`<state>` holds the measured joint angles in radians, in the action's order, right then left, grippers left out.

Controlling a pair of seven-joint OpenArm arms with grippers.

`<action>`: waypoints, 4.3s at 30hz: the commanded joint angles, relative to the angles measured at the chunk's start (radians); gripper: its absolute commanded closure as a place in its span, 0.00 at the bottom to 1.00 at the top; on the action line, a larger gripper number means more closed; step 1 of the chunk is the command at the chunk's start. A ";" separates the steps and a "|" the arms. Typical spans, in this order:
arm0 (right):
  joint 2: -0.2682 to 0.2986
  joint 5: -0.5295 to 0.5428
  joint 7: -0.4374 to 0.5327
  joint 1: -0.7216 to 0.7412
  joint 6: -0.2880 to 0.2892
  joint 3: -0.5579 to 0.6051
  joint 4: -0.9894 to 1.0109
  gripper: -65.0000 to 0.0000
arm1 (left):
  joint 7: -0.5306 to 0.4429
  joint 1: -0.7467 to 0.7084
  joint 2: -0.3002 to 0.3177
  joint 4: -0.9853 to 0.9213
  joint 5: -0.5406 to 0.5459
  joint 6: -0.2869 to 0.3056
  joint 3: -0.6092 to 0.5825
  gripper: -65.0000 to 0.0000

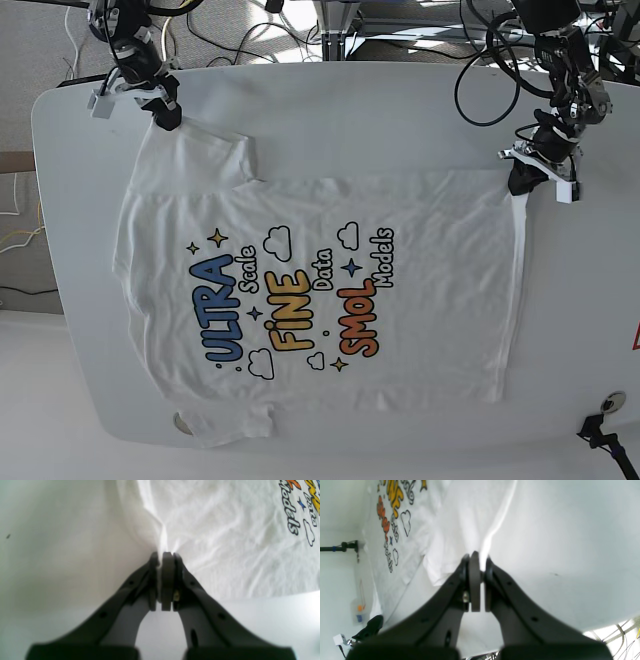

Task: Fold the T-shirt properly
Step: 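Grasp the shoulder edges and drag the shirt toward the robot, then release and regrasp the shirt's shoulder edges with both grippers, then pull the held shoulder edges toward the robot, smoothing the shirt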

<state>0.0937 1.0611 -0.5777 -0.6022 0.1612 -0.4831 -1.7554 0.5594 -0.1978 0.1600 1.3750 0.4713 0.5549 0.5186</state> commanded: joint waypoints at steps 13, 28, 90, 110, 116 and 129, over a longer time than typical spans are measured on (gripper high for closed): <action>-0.021 0.141 0.015 -0.335 0.047 -0.038 -0.222 1.00 | 0.024 -0.372 0.043 0.330 -0.012 0.006 0.051 1.00; 0.104 0.347 -0.132 0.023 0.036 -0.068 -0.206 1.00 | 0.294 -0.039 -0.013 0.481 -0.015 0.060 0.113 1.00; 0.303 0.003 -0.229 0.566 0.045 0.062 0.110 0.15 | -0.140 0.320 0.215 0.016 -0.273 0.064 -0.036 0.25; 0.134 -0.813 0.009 0.394 0.346 -0.016 0.128 0.15 | -0.431 0.019 0.211 0.113 -0.271 0.064 -0.036 0.24; 0.145 -0.813 0.101 0.416 0.351 -0.016 0.282 0.22 | -0.428 0.008 0.211 0.113 -0.271 0.064 -0.038 0.24; 0.140 -0.813 0.143 0.445 0.383 -0.015 0.374 1.00 | -0.325 0.107 0.212 -0.047 -0.273 0.064 -0.065 0.25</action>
<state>0.2249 0.2657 -0.4114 -0.1585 0.5430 -0.4969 -1.3777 0.2451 -0.1020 0.3542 1.3193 0.1886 0.6189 0.4507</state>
